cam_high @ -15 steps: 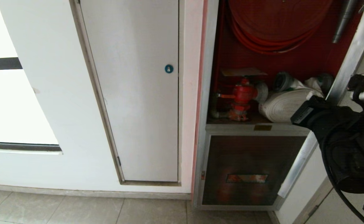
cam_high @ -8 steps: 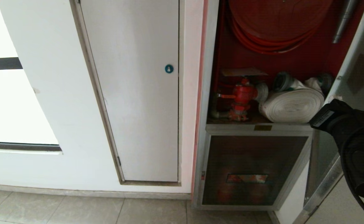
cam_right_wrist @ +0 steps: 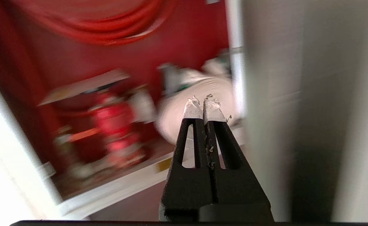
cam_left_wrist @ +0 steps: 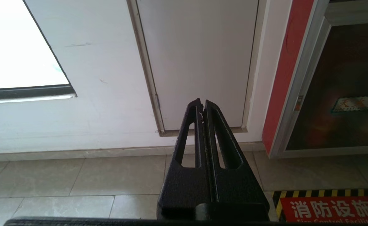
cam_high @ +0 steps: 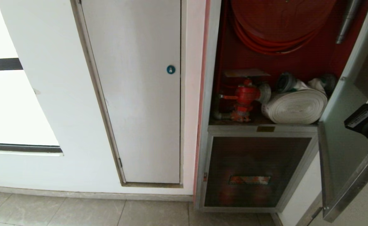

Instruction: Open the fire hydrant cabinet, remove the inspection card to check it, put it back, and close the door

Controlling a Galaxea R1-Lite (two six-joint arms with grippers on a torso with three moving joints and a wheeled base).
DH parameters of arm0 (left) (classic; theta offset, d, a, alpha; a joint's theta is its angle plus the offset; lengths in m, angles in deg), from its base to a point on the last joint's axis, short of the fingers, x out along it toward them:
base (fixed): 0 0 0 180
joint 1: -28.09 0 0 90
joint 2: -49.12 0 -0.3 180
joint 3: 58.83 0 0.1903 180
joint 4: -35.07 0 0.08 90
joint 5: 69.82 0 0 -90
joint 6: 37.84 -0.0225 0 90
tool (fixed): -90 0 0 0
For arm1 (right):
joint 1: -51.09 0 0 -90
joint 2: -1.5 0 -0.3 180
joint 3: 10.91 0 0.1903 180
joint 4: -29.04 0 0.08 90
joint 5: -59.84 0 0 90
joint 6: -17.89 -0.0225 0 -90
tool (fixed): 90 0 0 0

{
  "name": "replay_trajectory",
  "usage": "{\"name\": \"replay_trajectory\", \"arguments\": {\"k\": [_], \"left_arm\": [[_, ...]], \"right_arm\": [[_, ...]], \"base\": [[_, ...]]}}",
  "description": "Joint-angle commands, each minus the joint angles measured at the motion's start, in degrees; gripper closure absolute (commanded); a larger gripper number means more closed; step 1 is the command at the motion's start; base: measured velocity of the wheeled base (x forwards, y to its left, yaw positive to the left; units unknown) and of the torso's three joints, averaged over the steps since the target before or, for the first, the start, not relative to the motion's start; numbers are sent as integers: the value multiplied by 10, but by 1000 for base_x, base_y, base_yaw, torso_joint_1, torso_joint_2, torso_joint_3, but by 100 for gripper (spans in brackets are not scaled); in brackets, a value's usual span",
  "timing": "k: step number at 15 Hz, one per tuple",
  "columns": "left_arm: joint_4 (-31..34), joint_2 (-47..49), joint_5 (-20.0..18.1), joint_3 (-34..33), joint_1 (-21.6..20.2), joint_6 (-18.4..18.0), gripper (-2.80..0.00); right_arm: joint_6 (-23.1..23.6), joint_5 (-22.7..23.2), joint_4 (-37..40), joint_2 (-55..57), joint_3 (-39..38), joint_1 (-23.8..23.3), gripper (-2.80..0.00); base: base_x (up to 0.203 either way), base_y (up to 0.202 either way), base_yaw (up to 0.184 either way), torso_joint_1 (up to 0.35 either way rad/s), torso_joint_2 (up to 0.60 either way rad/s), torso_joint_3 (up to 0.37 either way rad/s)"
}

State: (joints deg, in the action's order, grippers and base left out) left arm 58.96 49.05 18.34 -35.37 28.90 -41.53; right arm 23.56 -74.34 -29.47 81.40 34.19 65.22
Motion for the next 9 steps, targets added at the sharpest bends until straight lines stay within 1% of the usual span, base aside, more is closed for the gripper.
{"name": "replay_trajectory", "arguments": {"k": [1,4,9], "left_arm": [[0,0,0,0,1,0,0],[0,0,0,0,0,0,0],[0,0,0,0,0,0,0]], "right_arm": [[0,-2,-4,-8,-5,-35,0],[0,-2,7,-19,-8,-94,0],[1,-3,9,-34,-10,-176,0]], "base": [[0,0,0,0,0,0],[0,0,0,0,0,0],[0,0,0,0,0,0]]}}
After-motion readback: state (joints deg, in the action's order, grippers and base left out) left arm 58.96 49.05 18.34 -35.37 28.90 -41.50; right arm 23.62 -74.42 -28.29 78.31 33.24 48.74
